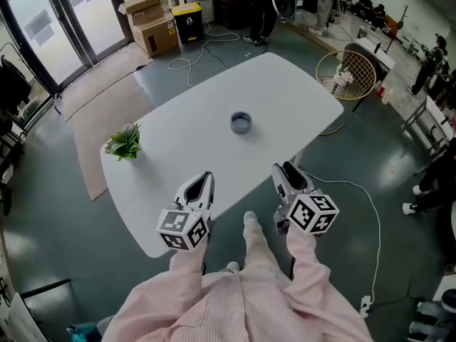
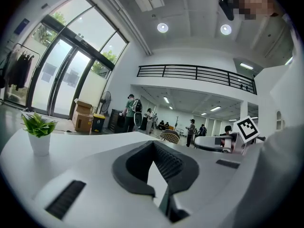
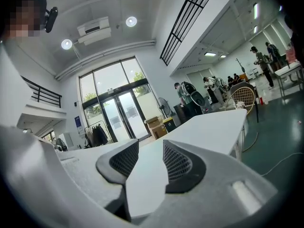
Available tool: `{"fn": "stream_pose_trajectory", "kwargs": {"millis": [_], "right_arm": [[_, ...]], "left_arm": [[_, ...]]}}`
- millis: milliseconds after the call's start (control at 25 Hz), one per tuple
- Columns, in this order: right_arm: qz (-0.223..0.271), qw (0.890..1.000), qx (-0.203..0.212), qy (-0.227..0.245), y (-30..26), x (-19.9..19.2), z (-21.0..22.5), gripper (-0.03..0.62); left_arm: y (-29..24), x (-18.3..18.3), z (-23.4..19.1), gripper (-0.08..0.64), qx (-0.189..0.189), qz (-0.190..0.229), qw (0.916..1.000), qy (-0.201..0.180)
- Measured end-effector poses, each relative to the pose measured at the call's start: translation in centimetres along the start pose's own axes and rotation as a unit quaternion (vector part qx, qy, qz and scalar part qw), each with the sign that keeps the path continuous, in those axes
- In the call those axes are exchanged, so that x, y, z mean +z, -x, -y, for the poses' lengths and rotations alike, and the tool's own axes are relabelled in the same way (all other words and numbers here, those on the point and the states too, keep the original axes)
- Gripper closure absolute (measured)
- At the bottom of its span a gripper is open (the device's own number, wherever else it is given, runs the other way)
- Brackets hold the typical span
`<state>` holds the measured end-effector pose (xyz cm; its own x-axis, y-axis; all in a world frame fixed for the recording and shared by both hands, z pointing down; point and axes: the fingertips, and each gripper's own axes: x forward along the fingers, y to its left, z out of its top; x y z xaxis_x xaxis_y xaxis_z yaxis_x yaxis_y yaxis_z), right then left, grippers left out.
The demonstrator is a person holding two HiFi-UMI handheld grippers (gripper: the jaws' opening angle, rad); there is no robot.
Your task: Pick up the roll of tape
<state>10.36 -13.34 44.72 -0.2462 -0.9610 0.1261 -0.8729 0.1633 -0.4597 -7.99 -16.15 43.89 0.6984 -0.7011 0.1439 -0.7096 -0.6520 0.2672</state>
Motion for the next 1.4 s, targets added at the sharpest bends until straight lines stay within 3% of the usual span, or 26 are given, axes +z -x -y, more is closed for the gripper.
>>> {"fn": "stream_pose_trajectory", "kwargs": {"millis": [680,1200,1400], "right_arm": [[-0.092,0.994,0.048,-0.033,-15.4,2.7,8.4,0.448],[-0.198,0.977,0.078,-0.03,-23.4,0.3,12.5,0.448],[-0.234,0.969,0.077,-0.024,-25.9,-0.9,13.4,0.448]], "left_arm": [[-14.6,0.3,-5.7,0.56,0.056,-0.04,0.9963,0.051],[-21.4,-2.4,-9.3,0.56,0.103,-0.082,0.9867,0.096],[-22.5,-3.8,-11.3,0.56,0.129,-0.104,0.979,0.118]]}}
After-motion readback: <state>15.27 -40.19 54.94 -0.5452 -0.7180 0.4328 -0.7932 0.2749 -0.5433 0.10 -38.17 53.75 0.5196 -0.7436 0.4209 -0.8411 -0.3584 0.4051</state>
